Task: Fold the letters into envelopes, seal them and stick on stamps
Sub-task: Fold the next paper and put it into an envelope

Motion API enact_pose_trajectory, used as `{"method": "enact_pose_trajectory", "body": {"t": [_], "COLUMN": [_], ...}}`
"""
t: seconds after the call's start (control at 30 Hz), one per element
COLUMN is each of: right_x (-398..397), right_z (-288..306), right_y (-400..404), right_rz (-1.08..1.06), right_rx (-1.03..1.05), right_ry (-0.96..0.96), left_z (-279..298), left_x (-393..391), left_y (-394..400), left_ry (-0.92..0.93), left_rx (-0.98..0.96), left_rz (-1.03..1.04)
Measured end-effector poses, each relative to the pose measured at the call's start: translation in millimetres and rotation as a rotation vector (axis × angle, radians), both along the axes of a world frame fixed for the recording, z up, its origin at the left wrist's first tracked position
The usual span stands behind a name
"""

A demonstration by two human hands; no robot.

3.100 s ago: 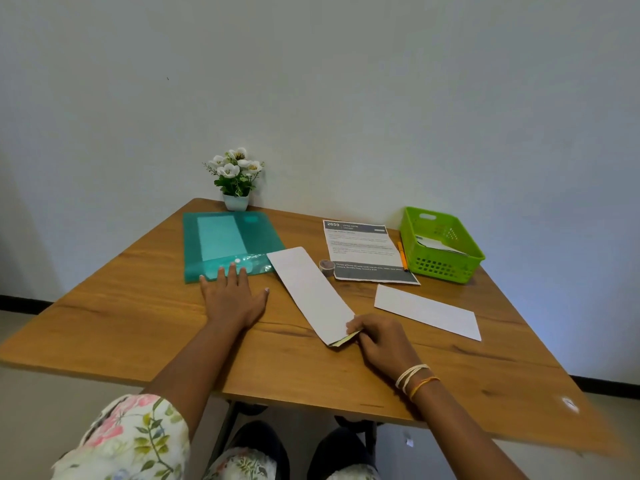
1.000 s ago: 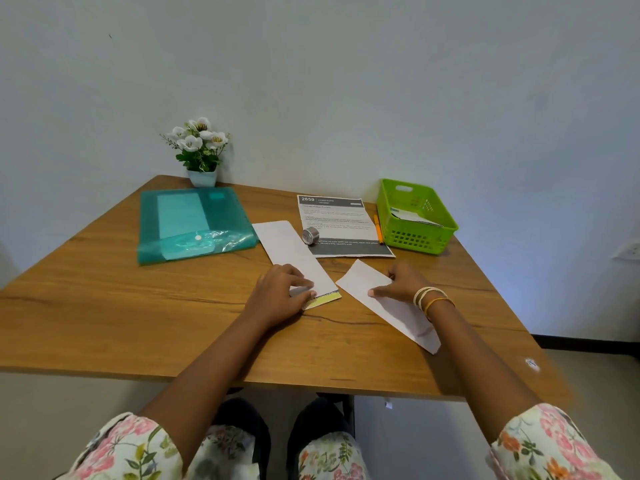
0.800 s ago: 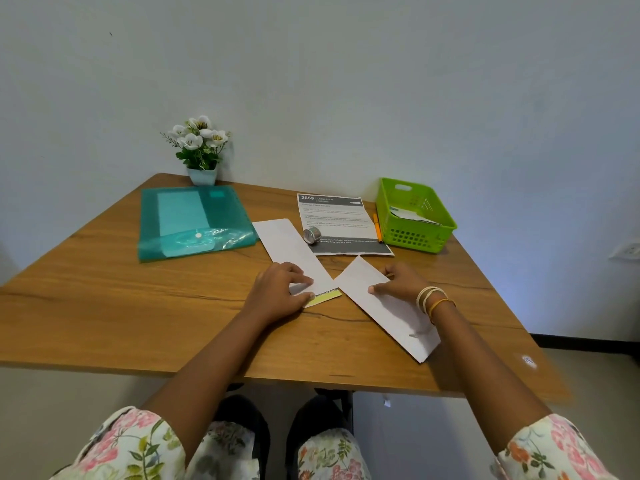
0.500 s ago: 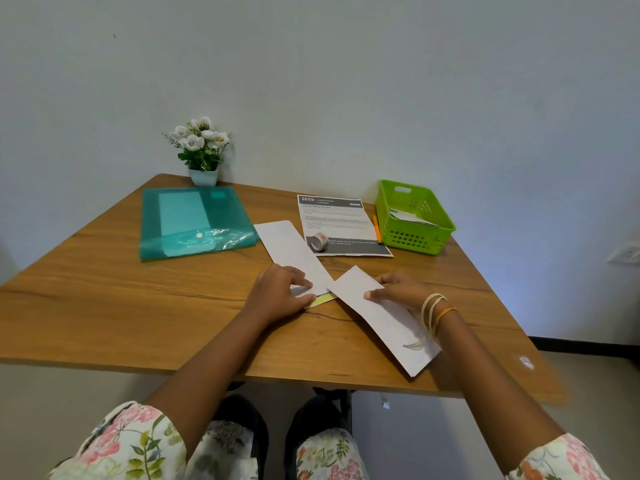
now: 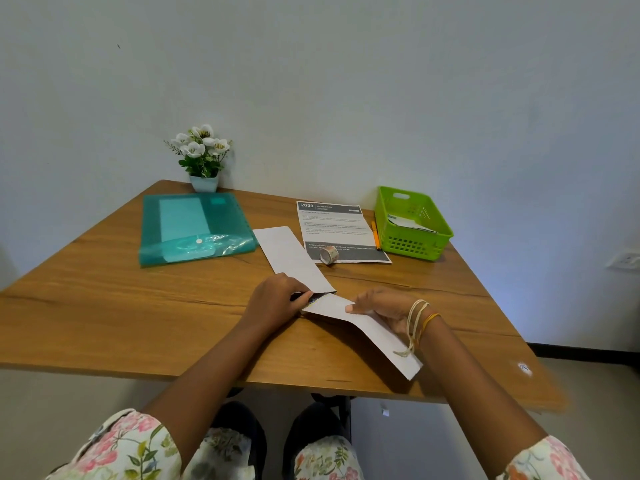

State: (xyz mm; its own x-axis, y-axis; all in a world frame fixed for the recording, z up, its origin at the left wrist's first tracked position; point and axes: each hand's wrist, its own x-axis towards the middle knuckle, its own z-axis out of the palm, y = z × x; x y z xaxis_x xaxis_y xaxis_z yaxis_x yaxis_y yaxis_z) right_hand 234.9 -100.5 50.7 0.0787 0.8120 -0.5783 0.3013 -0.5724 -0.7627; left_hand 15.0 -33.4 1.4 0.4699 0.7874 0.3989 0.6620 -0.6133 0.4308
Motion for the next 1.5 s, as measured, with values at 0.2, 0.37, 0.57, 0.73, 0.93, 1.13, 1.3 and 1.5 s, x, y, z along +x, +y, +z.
{"method": "enact_pose_trajectory", "body": {"t": [0.2, 0.37, 0.57, 0.73, 0.93, 1.13, 1.3, 1.5], "right_x": [-19, -37, -44, -23, -47, -62, -49, -46], "right_z": [9, 1, -1, 5, -6, -7, 20, 7], "right_y": [5, 15, 5, -4, 8, 18, -9, -5], "right_rz": [-0.044, -0.124, -0.087, -0.017, -0.296, -0.236, 0.399, 0.269], "right_rx": [0.014, 0.099, 0.201, 0.064, 0.234, 0.292, 0.097, 0.356], "right_ry": [-0.088, -0.187, -0.168, -0.17, -0.093, -0.19, -0.465, -0.407], "left_z": [-1, 1, 4, 5, 7, 6, 4, 2], "left_x": [-1, -1, -2, -2, -3, -5, -3, -3], "left_y": [0, -1, -1, 0, -2, 2, 4, 6], "left_ry": [-0.029, -0.032, -0.096, -0.141, -0.128, -0.168, -0.213, -0.216], "left_rx": [0.008, -0.003, -0.05, -0.091, -0.094, -0.129, -0.155, -0.195], "left_rz": [-0.013, -0.002, 0.03, 0.037, -0.002, 0.046, 0.081, 0.059]}}
